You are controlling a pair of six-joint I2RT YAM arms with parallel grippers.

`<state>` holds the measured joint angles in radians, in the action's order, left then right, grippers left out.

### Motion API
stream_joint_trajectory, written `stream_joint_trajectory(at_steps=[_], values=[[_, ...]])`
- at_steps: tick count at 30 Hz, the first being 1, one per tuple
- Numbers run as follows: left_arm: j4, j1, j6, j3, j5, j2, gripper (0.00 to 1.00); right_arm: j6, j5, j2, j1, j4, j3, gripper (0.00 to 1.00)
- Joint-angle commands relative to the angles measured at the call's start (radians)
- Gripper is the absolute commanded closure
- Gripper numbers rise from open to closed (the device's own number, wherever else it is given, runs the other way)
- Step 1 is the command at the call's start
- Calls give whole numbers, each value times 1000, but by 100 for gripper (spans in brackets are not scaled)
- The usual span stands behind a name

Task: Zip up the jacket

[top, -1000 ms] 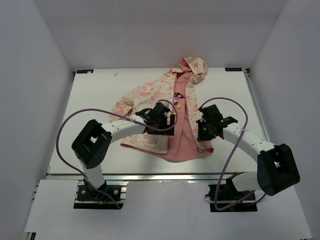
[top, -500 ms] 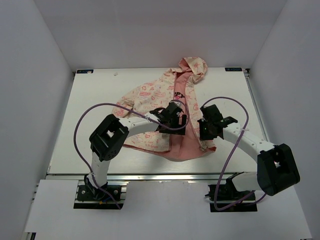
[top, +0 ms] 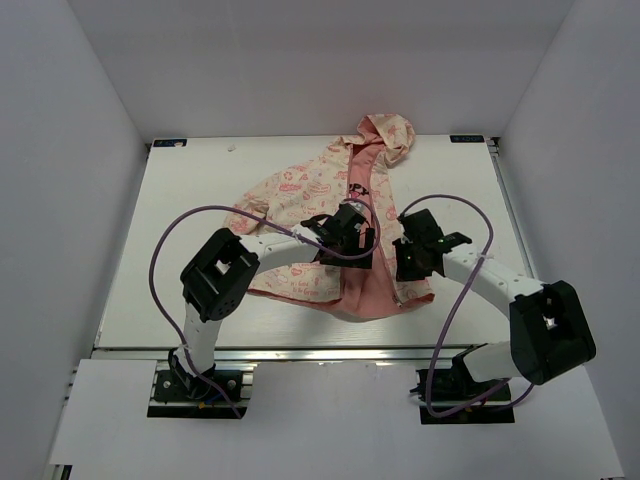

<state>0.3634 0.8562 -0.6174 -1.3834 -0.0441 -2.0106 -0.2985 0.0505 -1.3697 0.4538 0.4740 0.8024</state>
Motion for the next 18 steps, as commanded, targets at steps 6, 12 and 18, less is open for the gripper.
stream_joint_trajectory(at_steps=[6,12,18], values=[[14,-5,2,-3,18,-43,2,2,-6,-57,0,-21,27,66],[14,-5,2,-14,23,-54,2,-19,-8,-48,-1,-44,18,93],[29,-5,4,-51,7,-89,2,-36,55,46,-1,44,66,100]])
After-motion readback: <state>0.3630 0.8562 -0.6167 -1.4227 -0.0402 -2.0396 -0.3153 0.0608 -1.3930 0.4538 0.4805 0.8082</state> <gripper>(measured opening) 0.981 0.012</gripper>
